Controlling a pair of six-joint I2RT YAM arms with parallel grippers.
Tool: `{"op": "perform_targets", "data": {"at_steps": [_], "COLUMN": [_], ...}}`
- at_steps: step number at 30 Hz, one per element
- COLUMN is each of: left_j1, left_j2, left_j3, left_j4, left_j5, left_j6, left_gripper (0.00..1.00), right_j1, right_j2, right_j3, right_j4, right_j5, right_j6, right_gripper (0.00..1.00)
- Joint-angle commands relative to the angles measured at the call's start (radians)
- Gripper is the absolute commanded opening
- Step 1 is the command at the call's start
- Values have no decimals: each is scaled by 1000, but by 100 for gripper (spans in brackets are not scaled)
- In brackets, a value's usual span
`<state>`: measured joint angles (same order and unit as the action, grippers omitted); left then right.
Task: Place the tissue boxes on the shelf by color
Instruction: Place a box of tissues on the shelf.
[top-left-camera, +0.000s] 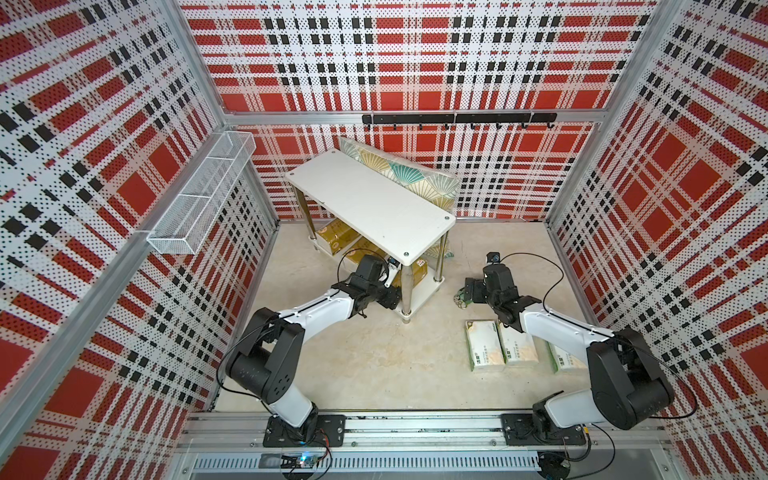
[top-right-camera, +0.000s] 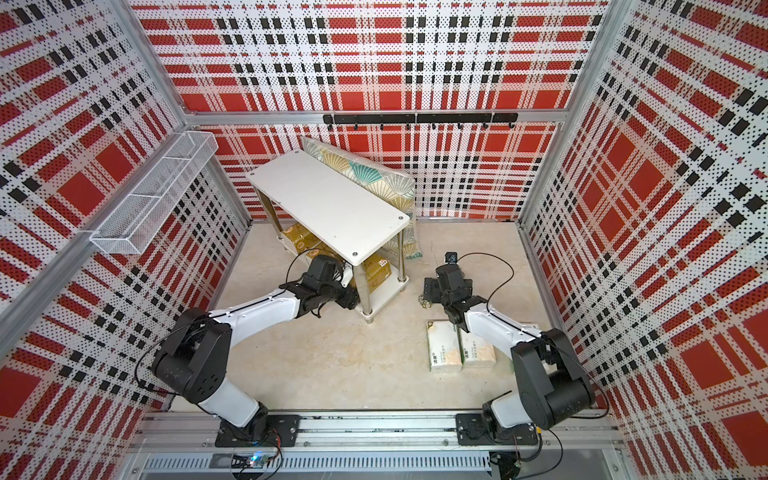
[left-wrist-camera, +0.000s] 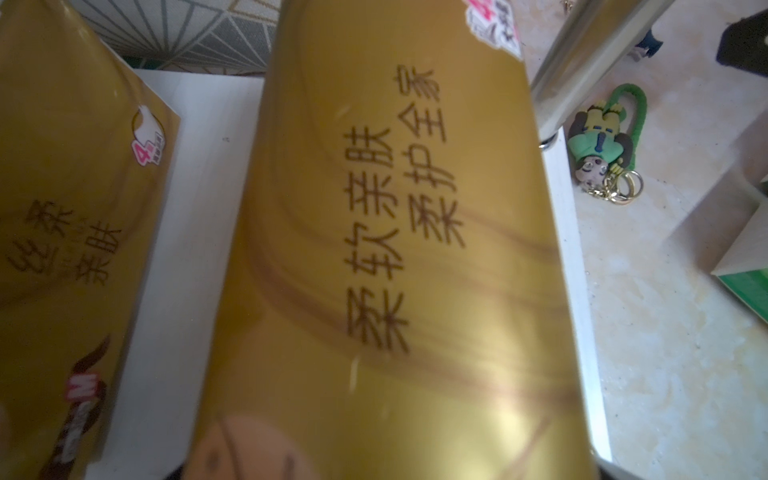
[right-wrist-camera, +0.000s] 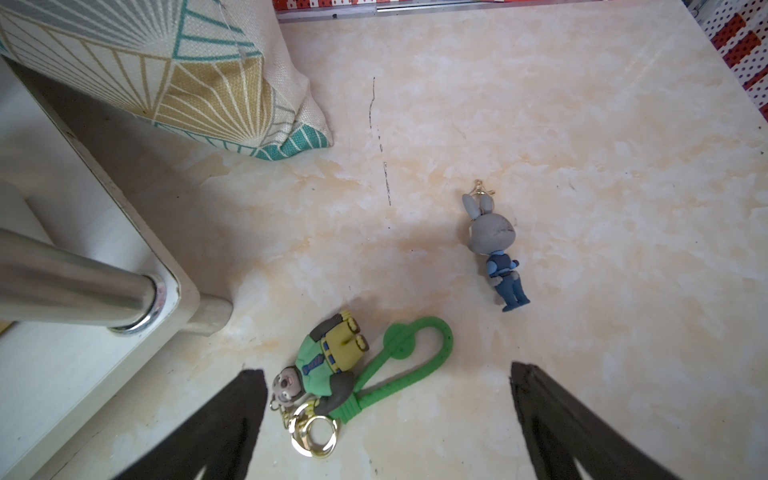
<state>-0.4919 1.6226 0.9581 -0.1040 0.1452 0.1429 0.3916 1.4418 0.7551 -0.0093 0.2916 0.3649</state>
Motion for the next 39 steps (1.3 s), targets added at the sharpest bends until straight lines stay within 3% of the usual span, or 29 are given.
{"op": "perform_targets", "data": {"at_steps": [1, 11, 39], "left_j1": [-7, -7, -4], "left_j2": [18, 10, -13], "left_j3": [9, 2, 7], "left_j4": [22, 12, -5], "left_j5": [7, 3, -19], "left_j6": [4, 7, 3], "left_gripper": [78, 78, 96], "right_j1": [-3, -2, -2], "right_j2": [-3, -1, -3], "right_j3": [10, 12, 12], "right_j4": [9, 11, 19], "right_j5": [2, 1, 2], "right_j6": [10, 12, 6], "right_gripper": [100, 100, 100]}}
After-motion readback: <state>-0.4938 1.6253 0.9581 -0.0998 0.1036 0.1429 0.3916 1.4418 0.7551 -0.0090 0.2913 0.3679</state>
